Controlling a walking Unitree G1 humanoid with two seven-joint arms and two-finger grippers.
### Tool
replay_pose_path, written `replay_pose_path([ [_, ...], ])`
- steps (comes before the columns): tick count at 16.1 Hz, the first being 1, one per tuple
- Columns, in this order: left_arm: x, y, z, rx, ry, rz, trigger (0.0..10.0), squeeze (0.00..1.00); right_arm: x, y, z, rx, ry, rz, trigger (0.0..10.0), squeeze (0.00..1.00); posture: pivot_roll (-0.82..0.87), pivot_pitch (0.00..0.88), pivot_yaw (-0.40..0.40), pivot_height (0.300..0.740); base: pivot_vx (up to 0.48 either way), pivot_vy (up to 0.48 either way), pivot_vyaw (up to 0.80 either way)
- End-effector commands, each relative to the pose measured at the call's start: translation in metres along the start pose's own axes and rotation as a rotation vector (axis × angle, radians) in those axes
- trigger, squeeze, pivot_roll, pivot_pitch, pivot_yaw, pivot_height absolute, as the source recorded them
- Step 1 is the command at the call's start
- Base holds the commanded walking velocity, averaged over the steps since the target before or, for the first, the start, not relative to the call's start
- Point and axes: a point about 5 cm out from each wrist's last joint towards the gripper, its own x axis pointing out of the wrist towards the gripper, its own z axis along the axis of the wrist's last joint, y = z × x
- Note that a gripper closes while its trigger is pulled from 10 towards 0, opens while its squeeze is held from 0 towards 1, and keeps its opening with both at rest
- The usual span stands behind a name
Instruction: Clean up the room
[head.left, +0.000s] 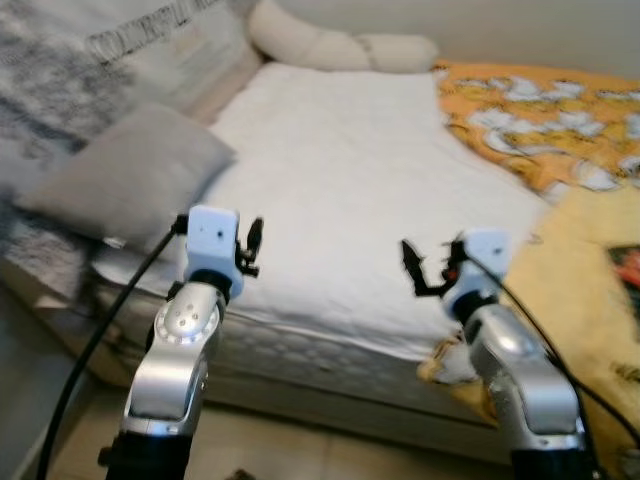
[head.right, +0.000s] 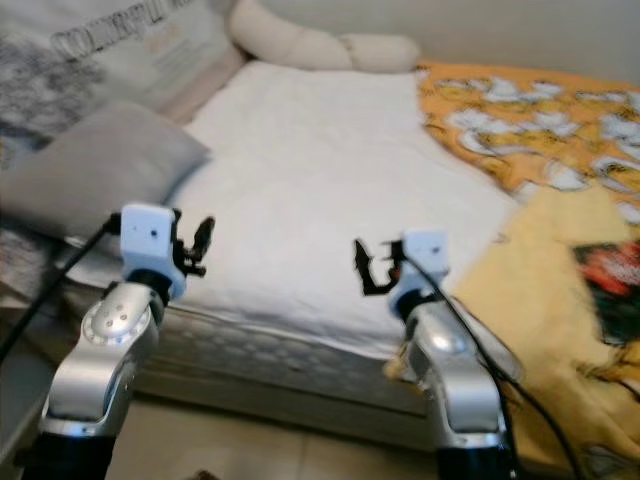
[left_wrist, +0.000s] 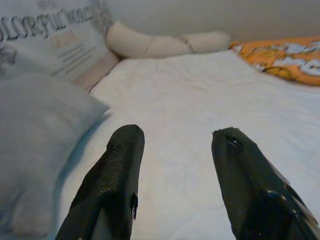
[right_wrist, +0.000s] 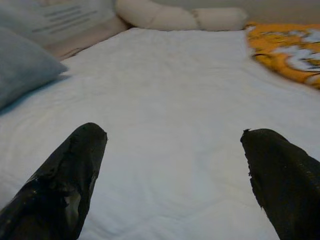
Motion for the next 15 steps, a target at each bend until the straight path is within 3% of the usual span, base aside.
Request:
replay_pose_path([
  [1, -0.001, 0.007, -0.004, 0.008, 0.021, 0.032, 10.0, 0.39, 0.003, 0.004, 0.004, -0.004, -0.012, 0.012, 10.0, 0.00, -0.02, 0.000, 0.006, 0.740, 0.000, -0.461, 0.00],
  [4, -0.002, 0.007, -0.005, 0.011, 0.024, 0.031, 10.0, 0.39, 0.005, -0.002, 0.005, -0.014, -0.012, -0.001, 10.0, 0.00, -0.02, 0.000, 0.002, 0.740, 0.000, -0.460, 0.00],
  [10, -0.005, 0.012, -0.007, 0.022, 0.030, 0.047, 10.0, 0.39, 0.004, -0.005, 0.003, -0.006, -0.003, -0.005, 10.0, 0.00, -0.02, 0.000, -0.002, 0.740, 0.000, -0.461, 0.80],
  [13, -0.007, 0.010, -0.009, 0.013, 0.037, 0.042, 10.0, 0.40, 0.002, -0.009, 0.000, 0.027, 0.002, -0.024, 10.0, 0.00, -0.03, 0.000, -0.003, 0.740, 0.000, -0.461, 0.00],
  [14, -0.008, 0.008, -0.011, -0.035, 0.053, 0.033, 10.0, 0.43, 0.000, -0.010, -0.002, 0.034, 0.008, -0.027, 10.0, 0.00, -0.03, 0.000, -0.007, 0.740, 0.000, -0.465, 0.00],
  [15, -0.009, 0.007, -0.011, -0.063, 0.059, 0.030, 10.0, 0.80, 0.000, -0.010, -0.003, 0.032, 0.016, -0.023, 10.0, 0.00, -0.03, 0.000, -0.008, 0.740, 0.000, -0.480, 0.00],
])
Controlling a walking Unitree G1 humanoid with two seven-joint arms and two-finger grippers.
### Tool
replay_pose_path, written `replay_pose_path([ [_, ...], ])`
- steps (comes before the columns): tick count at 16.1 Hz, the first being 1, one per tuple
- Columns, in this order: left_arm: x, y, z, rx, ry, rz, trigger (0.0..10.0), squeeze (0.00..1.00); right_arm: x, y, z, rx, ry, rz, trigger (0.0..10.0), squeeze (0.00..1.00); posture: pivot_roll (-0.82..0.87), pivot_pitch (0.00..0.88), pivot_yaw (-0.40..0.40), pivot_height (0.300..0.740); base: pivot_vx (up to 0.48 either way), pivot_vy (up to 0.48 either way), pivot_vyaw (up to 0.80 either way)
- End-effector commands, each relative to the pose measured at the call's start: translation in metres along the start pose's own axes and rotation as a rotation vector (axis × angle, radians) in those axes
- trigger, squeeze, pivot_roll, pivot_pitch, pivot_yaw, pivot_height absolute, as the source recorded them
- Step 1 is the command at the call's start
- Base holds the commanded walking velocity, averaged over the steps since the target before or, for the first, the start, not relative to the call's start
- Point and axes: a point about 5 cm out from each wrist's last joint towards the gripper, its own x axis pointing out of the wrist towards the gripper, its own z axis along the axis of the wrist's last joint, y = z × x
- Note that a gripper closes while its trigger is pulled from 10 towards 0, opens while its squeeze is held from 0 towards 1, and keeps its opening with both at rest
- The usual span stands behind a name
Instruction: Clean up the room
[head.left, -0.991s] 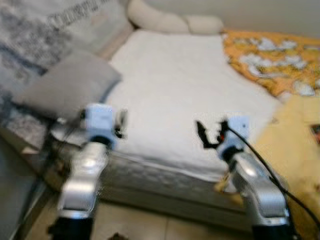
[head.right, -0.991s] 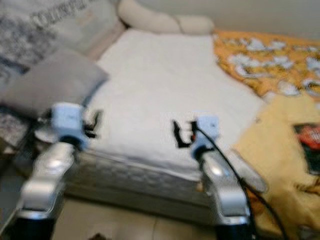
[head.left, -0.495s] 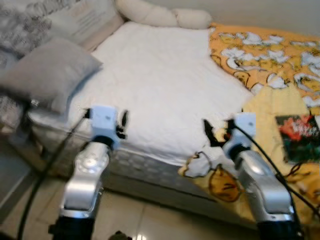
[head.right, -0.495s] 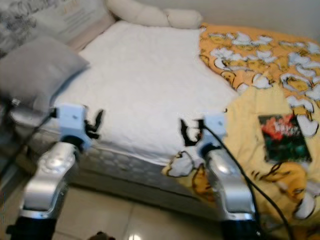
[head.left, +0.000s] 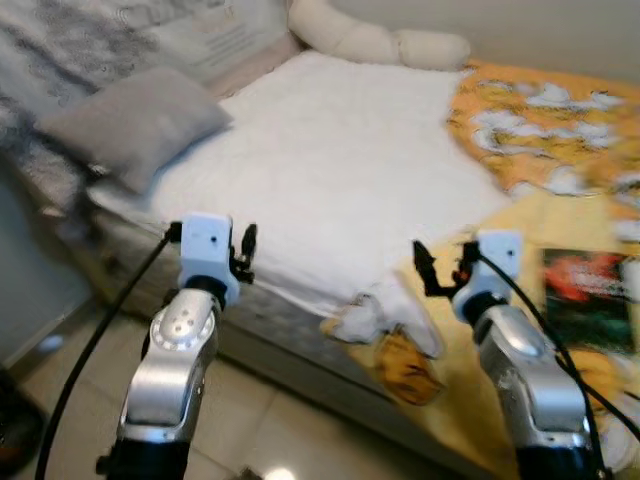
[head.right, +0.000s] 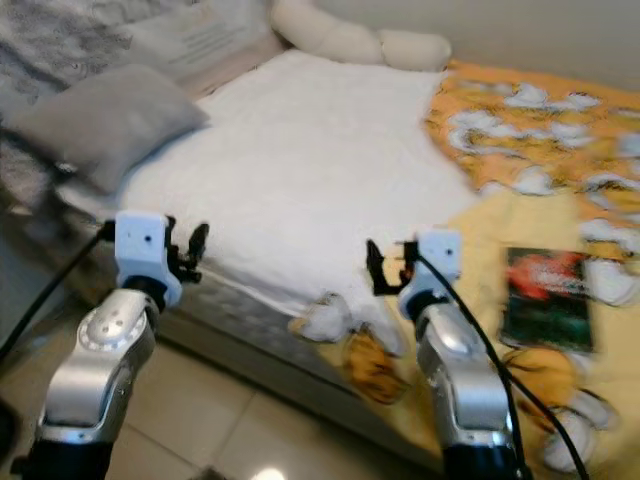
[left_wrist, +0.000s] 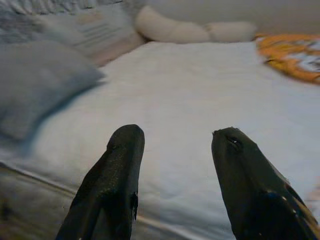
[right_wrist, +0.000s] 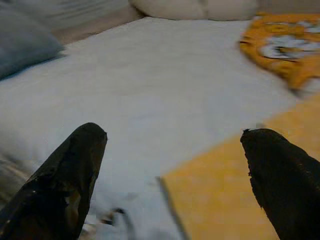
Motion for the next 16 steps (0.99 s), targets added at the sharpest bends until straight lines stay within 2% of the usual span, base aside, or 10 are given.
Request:
replay_pose_path([
  [1, -0.002, 0.004, -0.002, -0.018, 0.018, 0.015, 10.0, 1.00, 0.000, 0.005, 0.002, 0.004, -0.001, 0.024, 10.0, 0.00, -0.03, 0.000, -0.010, 0.740, 0.000, -0.480, 0.00],
  [6, -0.004, 0.004, -0.002, -0.012, 0.026, 0.020, 10.0, 1.00, 0.000, 0.006, 0.000, -0.011, 0.012, 0.031, 10.0, 0.00, -0.03, 0.000, -0.017, 0.740, 0.000, -0.480, 0.00],
  [7, -0.006, 0.005, -0.003, -0.004, 0.029, 0.021, 10.0, 1.00, 0.001, 0.008, -0.001, -0.038, 0.022, 0.056, 10.0, 0.00, -0.03, 0.000, -0.018, 0.740, 0.000, -0.480, 0.00],
  [11, -0.007, 0.007, -0.003, 0.002, 0.032, 0.025, 10.0, 1.00, 0.001, 0.012, -0.004, -0.035, 0.037, 0.081, 10.0, 0.00, -0.02, 0.000, -0.015, 0.740, 0.000, -0.480, 0.80],
  [14, -0.007, 0.009, -0.002, 0.011, 0.034, 0.031, 10.0, 1.00, 0.000, 0.019, -0.007, -0.042, 0.054, 0.152, 10.0, 0.00, -0.02, 0.000, -0.013, 0.740, 0.000, -0.480, 0.80],
  [16, -0.007, 0.011, -0.002, 0.019, 0.035, 0.035, 10.0, 1.00, -0.002, 0.022, -0.009, -0.046, 0.057, 0.180, 10.0, 0.00, -0.02, 0.000, -0.012, 0.740, 0.000, -0.480, 0.24],
])
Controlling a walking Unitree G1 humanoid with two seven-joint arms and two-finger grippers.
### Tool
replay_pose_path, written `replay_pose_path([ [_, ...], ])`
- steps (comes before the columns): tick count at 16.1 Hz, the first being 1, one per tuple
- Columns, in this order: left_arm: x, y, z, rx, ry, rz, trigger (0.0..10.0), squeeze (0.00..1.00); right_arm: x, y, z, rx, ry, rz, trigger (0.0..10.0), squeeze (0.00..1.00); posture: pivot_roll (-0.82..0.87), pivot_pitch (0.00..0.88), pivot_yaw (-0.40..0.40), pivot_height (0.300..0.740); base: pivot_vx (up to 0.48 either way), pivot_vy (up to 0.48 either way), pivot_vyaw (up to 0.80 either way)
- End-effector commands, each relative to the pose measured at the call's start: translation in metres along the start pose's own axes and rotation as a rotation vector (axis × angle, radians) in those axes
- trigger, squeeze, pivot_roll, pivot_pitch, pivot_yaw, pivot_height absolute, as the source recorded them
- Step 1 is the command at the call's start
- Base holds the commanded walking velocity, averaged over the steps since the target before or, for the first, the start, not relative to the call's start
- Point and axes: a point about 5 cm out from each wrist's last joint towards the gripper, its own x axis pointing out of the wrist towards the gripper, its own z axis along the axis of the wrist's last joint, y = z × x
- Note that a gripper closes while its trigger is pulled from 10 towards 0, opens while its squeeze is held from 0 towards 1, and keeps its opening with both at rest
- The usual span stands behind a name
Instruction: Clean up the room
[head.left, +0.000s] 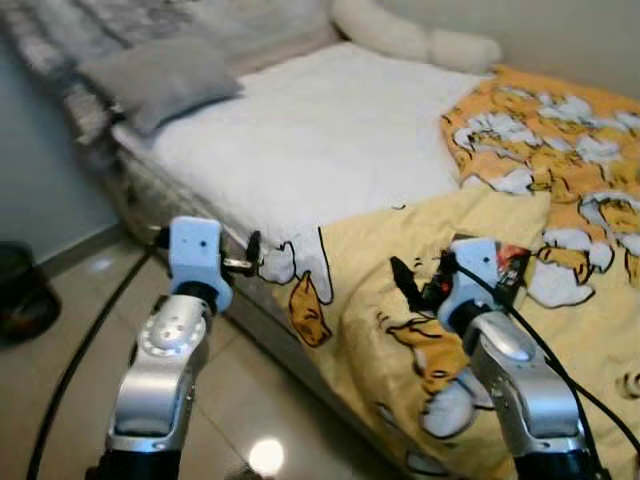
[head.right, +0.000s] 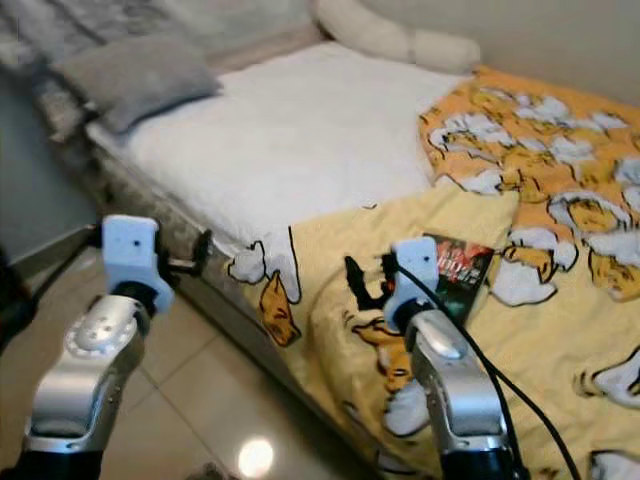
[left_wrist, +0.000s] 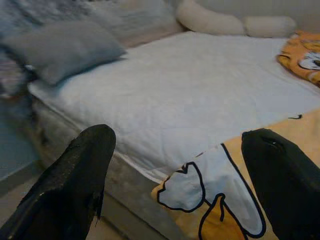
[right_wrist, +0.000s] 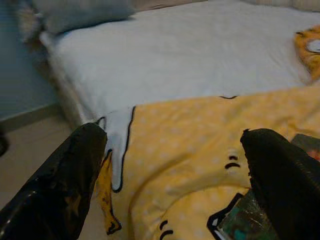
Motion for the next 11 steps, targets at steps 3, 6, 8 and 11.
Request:
replay_pose_path([
  [3, -0.0012, 0.0048, -0.0026, 0.030, 0.015, 0.021, 10.0, 1.00, 0.0002, 0.0039, -0.0015, 0.020, 0.010, 0.045, 10.0, 0.00, -0.02, 0.000, -0.013, 0.740, 0.000, -0.480, 0.00],
  [6, -0.0003, 0.0077, -0.0027, 0.048, 0.011, 0.032, 10.0, 1.00, 0.0001, 0.0021, -0.0030, 0.027, 0.018, 0.053, 10.0, 0.00, -0.02, 0.000, -0.010, 0.740, 0.000, 0.000, 0.00],
  [8, 0.0015, 0.0083, -0.0022, 0.065, 0.010, 0.025, 10.0, 0.89, 0.0006, 0.0016, -0.0041, 0.042, 0.026, 0.058, 10.0, 0.00, -0.03, 0.000, -0.003, 0.740, 0.000, 0.000, 0.00],
  [11, 0.0024, 0.0011, -0.0036, 0.091, 0.009, -0.048, 10.0, 0.60, 0.0043, 0.0037, -0.0038, 0.087, 0.038, 0.080, 10.0, 0.00, -0.03, 0.000, 0.000, 0.740, 0.000, 0.000, 0.00],
])
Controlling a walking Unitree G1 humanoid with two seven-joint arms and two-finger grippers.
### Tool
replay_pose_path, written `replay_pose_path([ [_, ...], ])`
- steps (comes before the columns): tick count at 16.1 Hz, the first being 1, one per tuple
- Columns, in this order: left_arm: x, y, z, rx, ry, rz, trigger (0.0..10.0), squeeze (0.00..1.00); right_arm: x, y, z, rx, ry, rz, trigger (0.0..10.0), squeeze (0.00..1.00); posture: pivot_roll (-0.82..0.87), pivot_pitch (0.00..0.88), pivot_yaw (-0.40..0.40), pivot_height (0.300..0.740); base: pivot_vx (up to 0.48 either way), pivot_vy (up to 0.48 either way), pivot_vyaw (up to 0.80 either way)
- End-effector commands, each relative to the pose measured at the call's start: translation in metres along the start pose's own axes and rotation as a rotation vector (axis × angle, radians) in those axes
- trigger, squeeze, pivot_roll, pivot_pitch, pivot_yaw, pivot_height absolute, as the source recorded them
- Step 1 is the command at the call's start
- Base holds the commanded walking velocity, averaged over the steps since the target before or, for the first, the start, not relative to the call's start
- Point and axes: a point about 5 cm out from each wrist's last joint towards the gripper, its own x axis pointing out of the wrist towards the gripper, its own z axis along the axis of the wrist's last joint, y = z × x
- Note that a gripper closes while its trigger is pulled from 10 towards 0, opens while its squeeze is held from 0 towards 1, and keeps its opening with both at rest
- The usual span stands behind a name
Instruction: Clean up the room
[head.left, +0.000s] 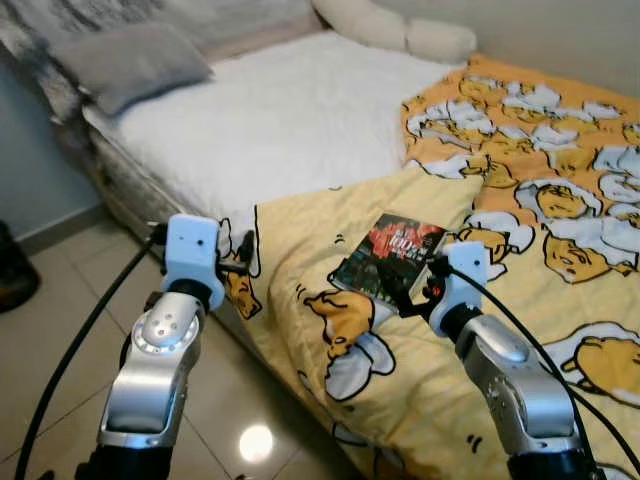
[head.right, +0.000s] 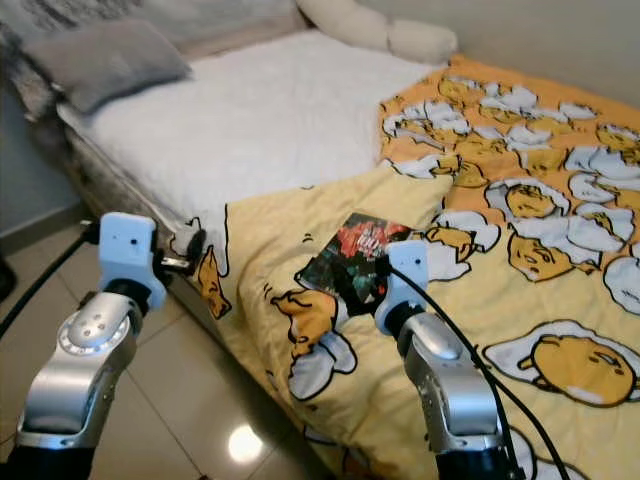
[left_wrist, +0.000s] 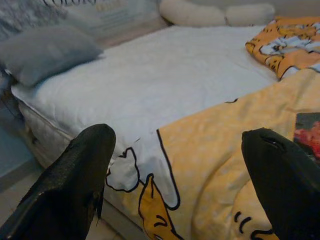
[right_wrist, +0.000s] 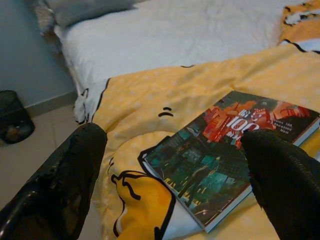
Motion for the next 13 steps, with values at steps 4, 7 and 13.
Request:
replay_pose_path([
  [4, 0.003, -0.005, 0.002, 0.026, -0.007, -0.056, 10.0, 0.30, 0.009, -0.007, 0.001, 0.105, 0.037, -0.037, 10.0, 0.00, -0.03, 0.000, 0.001, 0.740, 0.000, 0.000, 0.00],
  [7, 0.005, 0.000, 0.004, 0.010, -0.013, -0.048, 10.0, 0.04, 0.014, -0.008, 0.004, 0.120, 0.043, -0.041, 10.0, 0.00, -0.03, 0.000, 0.000, 0.740, 0.000, 0.000, 0.00],
  [13, 0.002, -0.007, 0.003, 0.028, -0.009, -0.157, 10.0, 0.00, 0.029, -0.006, -0.001, 0.229, 0.083, -0.076, 10.0, 1.00, -0.03, 0.000, 0.001, 0.740, 0.000, 0.000, 0.00],
])
